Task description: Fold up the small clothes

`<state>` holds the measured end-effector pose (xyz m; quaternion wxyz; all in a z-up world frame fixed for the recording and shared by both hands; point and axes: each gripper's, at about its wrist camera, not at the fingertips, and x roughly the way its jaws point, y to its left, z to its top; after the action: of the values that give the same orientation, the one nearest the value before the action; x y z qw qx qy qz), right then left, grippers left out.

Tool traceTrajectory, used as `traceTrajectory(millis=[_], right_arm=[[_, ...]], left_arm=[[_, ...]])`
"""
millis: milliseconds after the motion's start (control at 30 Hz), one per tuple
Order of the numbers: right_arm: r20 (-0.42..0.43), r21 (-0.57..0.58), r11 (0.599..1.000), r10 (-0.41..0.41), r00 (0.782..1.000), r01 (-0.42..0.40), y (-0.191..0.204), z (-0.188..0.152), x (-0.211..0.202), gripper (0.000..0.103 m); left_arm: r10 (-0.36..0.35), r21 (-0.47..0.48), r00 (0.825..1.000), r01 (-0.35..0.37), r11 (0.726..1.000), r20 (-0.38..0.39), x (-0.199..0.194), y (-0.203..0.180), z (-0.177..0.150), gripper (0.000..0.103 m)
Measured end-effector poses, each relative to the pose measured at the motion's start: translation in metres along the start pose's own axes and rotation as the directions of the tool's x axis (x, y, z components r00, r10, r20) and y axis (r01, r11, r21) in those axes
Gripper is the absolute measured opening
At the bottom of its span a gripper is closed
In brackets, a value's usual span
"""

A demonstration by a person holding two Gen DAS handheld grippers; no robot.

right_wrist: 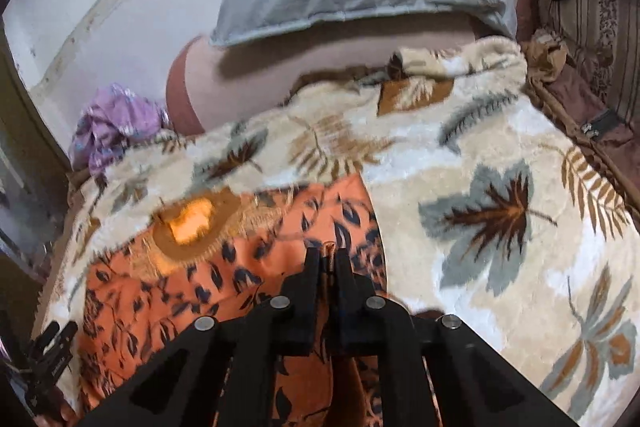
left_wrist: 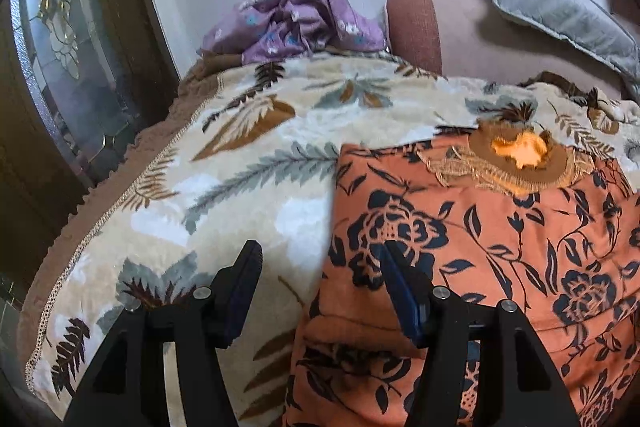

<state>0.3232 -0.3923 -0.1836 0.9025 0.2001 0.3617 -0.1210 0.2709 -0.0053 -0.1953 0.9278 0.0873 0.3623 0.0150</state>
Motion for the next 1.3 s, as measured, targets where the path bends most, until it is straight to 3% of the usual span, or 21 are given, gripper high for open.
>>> traceTrajectory(millis=[133,233,267,300,367,433,500,600,633,700,767,833,867,1000,1067,1133,1200,1300], right_arm=[[-0.007,0.018,0.999,-0.041,0.999,0.041,-0.013,0.002,0.020,0.008],[-0.164,0.041,0.993,-0.104,0.981,0.112,-0.032,-0.011,0.063,0.008],[-0.239,0.087,0.988,-0.102,0.966,0.126,-0.041,-0.017,0.075,0.009],[-0.253,0.158,0.980,-0.081,0.964,0.124,-0.050,-0.018,0.073,0.009],[-0.233,0.223,0.970,-0.046,0.971,0.100,-0.057,-0.011,0.058,0.009],[-0.148,0.237,0.971,-0.002,0.989,0.037,-0.054,-0.004,0.036,0.009],[-0.092,0.208,0.977,0.072,0.993,-0.052,-0.042,-0.002,0.017,0.012],[-0.163,0.140,0.980,0.163,0.973,-0.140,-0.013,-0.015,0.018,0.012],[-0.193,0.103,0.986,0.148,0.970,-0.130,-0.002,-0.022,0.022,0.012],[-0.291,0.006,0.998,0.059,0.955,-0.060,0.017,-0.039,0.044,0.012],[-0.387,-0.039,0.999,-0.007,0.922,-0.009,0.021,-0.053,0.068,0.013],[-0.354,-0.029,1.000,-0.001,0.935,-0.010,0.022,-0.052,0.066,0.013],[-0.366,-0.026,1.000,0.002,0.930,-0.013,0.023,-0.049,0.064,0.013],[-0.298,0.010,0.995,0.101,0.949,-0.102,0.026,-0.040,0.049,0.012],[-0.279,-0.012,0.987,0.152,0.948,-0.161,0.040,-0.042,0.045,0.012],[-0.284,-0.044,0.979,0.178,0.942,-0.199,0.054,-0.045,0.048,0.012],[-0.339,-0.069,0.979,0.159,0.927,-0.193,0.065,-0.055,0.063,0.012],[-0.356,-0.078,0.983,0.129,0.926,-0.167,0.066,-0.065,0.075,0.013]], left_arm=[[0.011,0.047,0.999,-0.009,0.999,-0.044,0.013,-0.013,-0.005,0.062],[0.032,0.097,0.993,-0.021,0.995,-0.117,0.027,-0.025,-0.014,0.062],[0.034,0.106,0.992,-0.021,0.994,-0.121,0.028,-0.026,-0.016,0.062],[0.036,0.111,0.993,-0.023,0.994,-0.116,0.027,-0.026,-0.017,0.062],[0.025,0.100,0.994,-0.014,0.995,-0.105,0.022,-0.024,-0.014,0.062],[-0.007,0.073,0.995,0.014,0.997,-0.099,0.018,-0.020,-0.013,0.062],[-0.023,0.075,0.996,0.030,0.997,-0.091,0.014,-0.021,-0.013,0.062],[-0.045,0.099,0.996,0.053,0.994,-0.081,0.011,-0.028,-0.014,0.063],[-0.048,0.108,0.995,0.057,0.993,-0.086,0.011,-0.031,-0.014,0.066],[-0.045,0.116,0.992,0.059,0.991,-0.116,0.017,-0.034,-0.015,0.083],[-0.052,0.107,0.985,0.070,0.992,-0.164,0.027,-0.034,-0.018,0.084],[-0.070,0.080,0.982,0.085,0.993,-0.175,0.029,-0.030,-0.017,0.084],[-0.072,0.074,0.982,0.086,0.993,-0.172,0.028,-0.029,-0.017,0.084],[-0.094,0.058,0.991,0.099,0.993,-0.090,0.014,-0.027,-0.009,0.084],[-0.095,0.079,0.993,0.101,0.992,-0.072,0.012,-0.032,-0.007,0.084],[-0.079,0.108,0.991,0.090,0.990,-0.104,0.022,-0.038,-0.010,0.084],[-0.072,0.120,0.983,0.093,0.988,-0.170,0.037,-0.042,-0.015,0.084],[-0.060,0.129,0.985,0.081,0.988,-0.159,0.037,-0.043,-0.015,0.086]])
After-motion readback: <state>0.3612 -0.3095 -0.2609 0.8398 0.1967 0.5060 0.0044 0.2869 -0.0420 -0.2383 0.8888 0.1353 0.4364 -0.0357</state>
